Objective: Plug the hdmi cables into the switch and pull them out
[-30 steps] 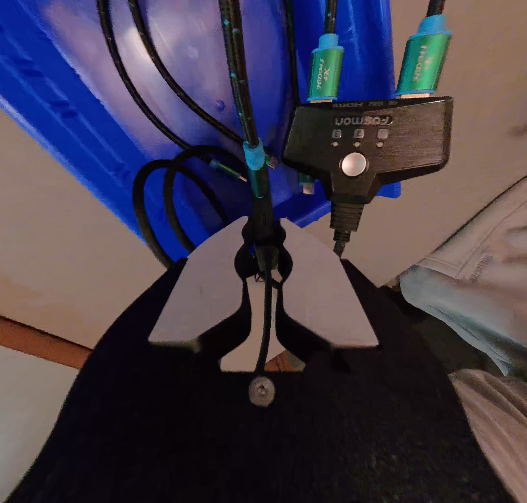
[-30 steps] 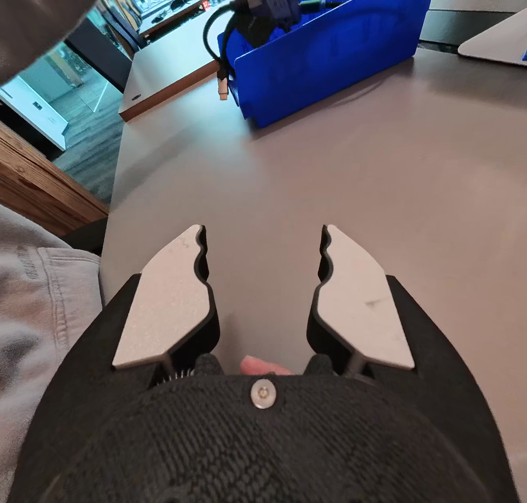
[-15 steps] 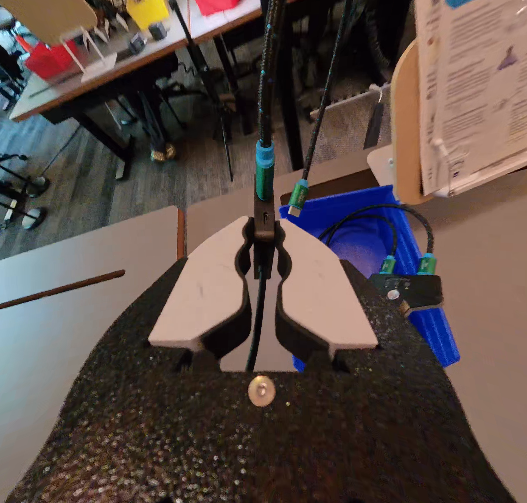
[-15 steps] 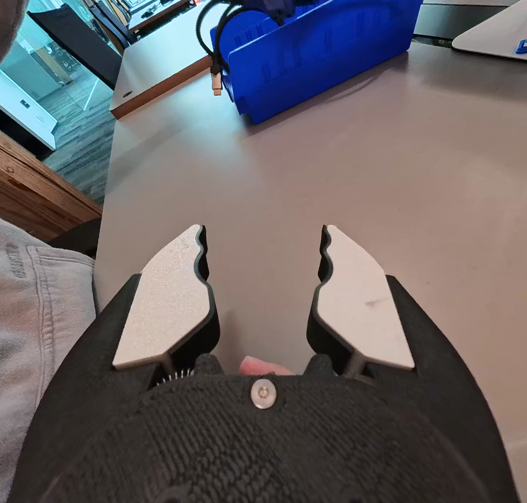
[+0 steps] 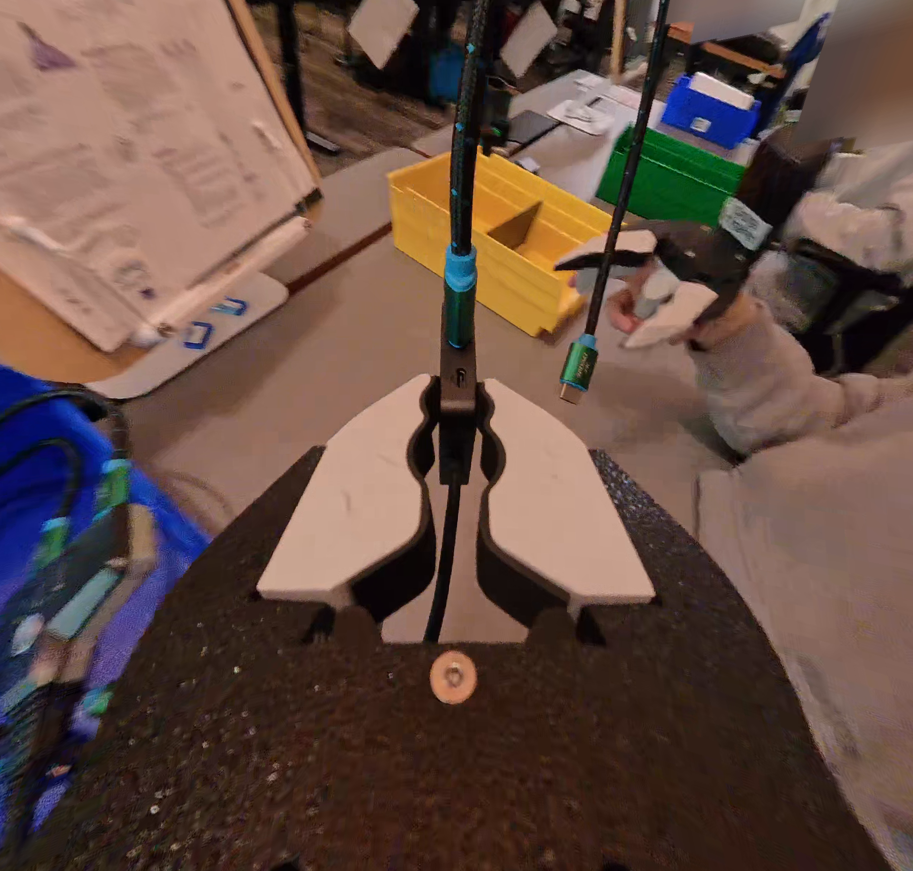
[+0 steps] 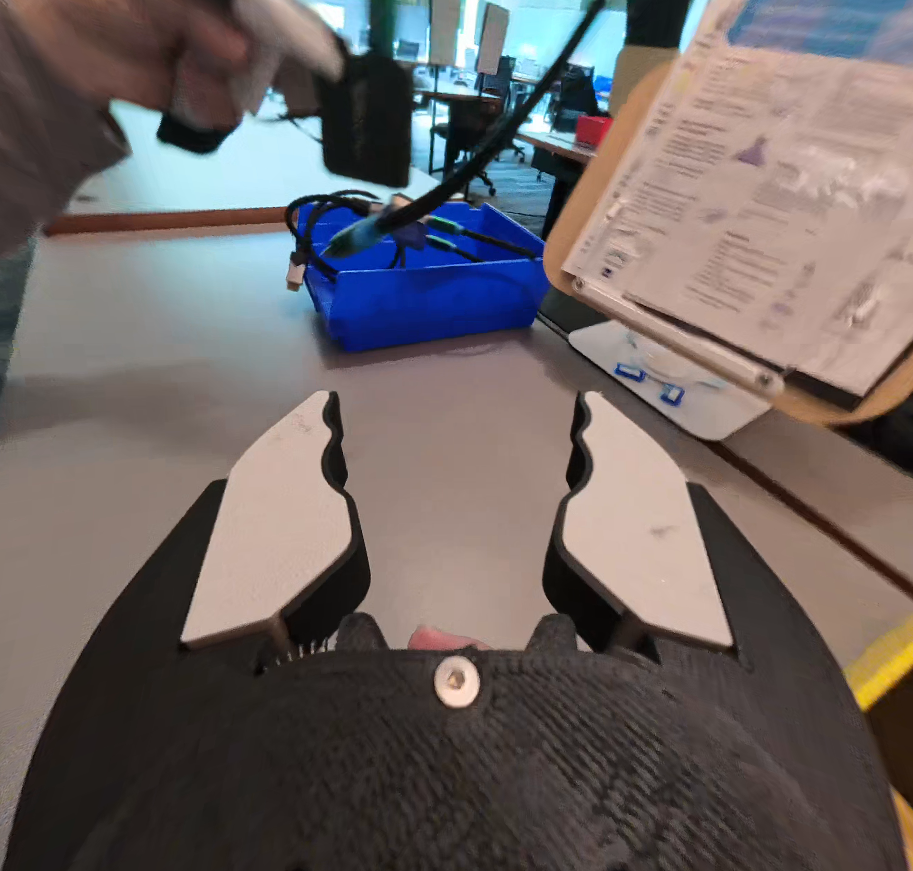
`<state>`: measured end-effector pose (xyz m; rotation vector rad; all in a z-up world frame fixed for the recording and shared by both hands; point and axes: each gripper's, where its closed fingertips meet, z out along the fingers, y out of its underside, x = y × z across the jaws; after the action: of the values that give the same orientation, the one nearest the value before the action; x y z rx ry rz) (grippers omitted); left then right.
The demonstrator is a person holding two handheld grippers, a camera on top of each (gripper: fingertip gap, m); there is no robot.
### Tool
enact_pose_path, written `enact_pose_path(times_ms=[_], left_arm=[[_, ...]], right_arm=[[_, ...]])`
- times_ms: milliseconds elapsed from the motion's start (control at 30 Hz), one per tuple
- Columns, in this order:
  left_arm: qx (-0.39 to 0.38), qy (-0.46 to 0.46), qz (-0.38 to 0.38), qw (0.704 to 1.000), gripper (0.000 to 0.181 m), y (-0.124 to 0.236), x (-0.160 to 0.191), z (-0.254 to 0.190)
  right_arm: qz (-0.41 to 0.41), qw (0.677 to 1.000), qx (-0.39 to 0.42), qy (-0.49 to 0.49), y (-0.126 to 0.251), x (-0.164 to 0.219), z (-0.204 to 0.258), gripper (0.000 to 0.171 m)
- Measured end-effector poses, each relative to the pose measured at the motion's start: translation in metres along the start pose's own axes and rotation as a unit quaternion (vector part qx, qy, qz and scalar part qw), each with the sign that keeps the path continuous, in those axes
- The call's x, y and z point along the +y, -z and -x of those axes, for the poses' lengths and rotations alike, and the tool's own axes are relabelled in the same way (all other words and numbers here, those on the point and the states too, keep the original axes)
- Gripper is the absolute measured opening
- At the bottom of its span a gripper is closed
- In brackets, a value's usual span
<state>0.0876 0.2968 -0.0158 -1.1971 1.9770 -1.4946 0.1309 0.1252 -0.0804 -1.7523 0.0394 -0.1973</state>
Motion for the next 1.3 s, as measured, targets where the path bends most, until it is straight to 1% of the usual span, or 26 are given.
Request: enact_pose_path(times_ms=[100, 200, 267, 300, 333, 367, 400, 433, 467, 500, 533, 600, 633, 667, 700, 733, 767, 833, 867, 933, 1000, 1067, 1100, 1200, 1267, 1300], left_arm=[[0.132, 0.044, 0.037, 0.990, 0.014, -0.027, 0.028, -0.027], [0.250, 0.077, 0.057, 0.964, 0.013, -0.053, 0.046, -0.050], [0.322, 0.097, 0.061, 0.940, 0.013, -0.066, 0.051, -0.065], [0.339, 0.103, 0.063, 0.933, 0.013, -0.074, 0.054, -0.069], [0.354, 0.106, 0.073, 0.927, 0.013, -0.081, 0.058, -0.073], [0.362, 0.107, 0.080, 0.922, 0.013, -0.088, 0.061, -0.075], [0.365, 0.107, 0.083, 0.921, 0.013, -0.095, 0.063, -0.077], [0.370, 0.105, 0.090, 0.919, 0.013, -0.099, 0.066, -0.079], [0.367, 0.098, 0.098, 0.920, 0.013, -0.104, 0.070, -0.079], [0.360, 0.090, 0.102, 0.923, 0.013, -0.107, 0.071, -0.078], [0.350, 0.079, 0.104, 0.928, 0.013, -0.109, 0.072, -0.076], [0.318, 0.028, 0.106, 0.942, 0.014, -0.113, 0.072, -0.071], [0.284, 0.003, 0.099, 0.954, 0.017, -0.117, 0.069, -0.065], [0.232, -0.019, 0.082, 0.969, 0.023, -0.122, 0.061, -0.056], [0.164, -0.040, 0.052, 0.984, 0.036, -0.125, 0.048, -0.044], [0.091, -0.058, 0.014, 0.994, 0.045, -0.123, 0.032, -0.033], [0.031, -0.074, -0.029, 0.996, 0.051, -0.116, 0.016, -0.028], [-0.042, -0.103, -0.107, 0.988, 0.048, -0.096, -0.001, -0.035], [-0.058, -0.119, -0.129, 0.983, 0.045, -0.090, 0.002, -0.043], [-0.084, -0.147, -0.149, 0.974, 0.049, -0.088, 0.020, -0.054], [-0.113, -0.165, -0.171, 0.965, 0.062, -0.092, 0.039, -0.059], [-0.139, -0.187, -0.190, 0.954, 0.065, -0.096, 0.048, -0.063], [-0.147, -0.206, -0.192, 0.948, 0.066, -0.099, 0.052, -0.066], [-0.183, -0.240, -0.189, 0.935, 0.069, -0.105, 0.058, -0.066], [-0.201, -0.246, -0.202, 0.926, 0.075, -0.107, 0.056, -0.068], [-0.218, -0.248, -0.206, 0.921, 0.072, -0.106, 0.055, -0.065]], right_arm=[[0.011, 0.991, -0.060, -0.121, 0.012, 0.029, -0.017, 0.078], [0.008, 0.973, -0.143, -0.182, 0.002, 0.043, 0.000, 0.068], [-0.019, 0.956, -0.199, -0.213, -0.010, 0.036, 0.018, 0.062], [-0.026, 0.948, -0.217, -0.229, -0.017, 0.033, 0.024, 0.058], [-0.034, 0.940, -0.243, -0.238, -0.021, 0.027, 0.034, 0.062], [-0.038, 0.934, -0.267, -0.235, -0.025, 0.023, 0.044, 0.061], [-0.033, 0.934, -0.273, -0.226, -0.029, 0.022, 0.050, 0.057], [-0.024, 0.941, -0.262, -0.213, -0.035, 0.024, 0.052, 0.055], [-0.016, 0.947, -0.250, -0.200, -0.040, 0.026, 0.051, 0.041], [-0.018, 0.947, -0.258, -0.192, -0.040, 0.025, 0.053, 0.022], [-0.018, 0.947, -0.256, -0.192, -0.040, 0.025, 0.053, 0.016], [-0.002, 0.948, -0.238, -0.212, -0.045, 0.030, 0.048, 0.014], [-0.007, 0.948, -0.228, -0.221, -0.047, 0.030, 0.045, 0.014], [-0.021, 0.948, -0.207, -0.240, -0.050, 0.029, 0.039, 0.014], [-0.037, 0.941, -0.191, -0.277, -0.052, 0.027, 0.033, 0.013], [-0.053, 0.925, -0.195, -0.321, -0.052, 0.023, 0.030, 0.014], [-0.079, 0.907, -0.197, -0.364, -0.051, 0.018, 0.026, 0.014], [-0.144, 0.861, -0.196, -0.446, -0.046, 0.006, 0.014, 0.014], [-0.172, 0.836, -0.204, -0.479, -0.043, 0.000, 0.011, 0.013], [-0.206, 0.799, -0.208, -0.526, -0.040, -0.008, 0.007, 0.014], [-0.221, 0.772, -0.216, -0.556, -0.040, -0.013, 0.008, 0.014], [-0.209, 0.764, -0.219, -0.570, -0.045, -0.013, 0.015, 0.014], [-0.202, 0.763, -0.221, -0.573, -0.048, -0.012, 0.020, 0.013], [-0.200, 0.747, -0.230, -0.591, -0.052, -0.013, 0.030, 0.013], [-0.185, 0.762, -0.219, -0.581, -0.056, -0.009, 0.038, 0.013], [-0.188, 0.760, -0.217, -0.583, -0.056, -0.010, 0.040, 0.013]])
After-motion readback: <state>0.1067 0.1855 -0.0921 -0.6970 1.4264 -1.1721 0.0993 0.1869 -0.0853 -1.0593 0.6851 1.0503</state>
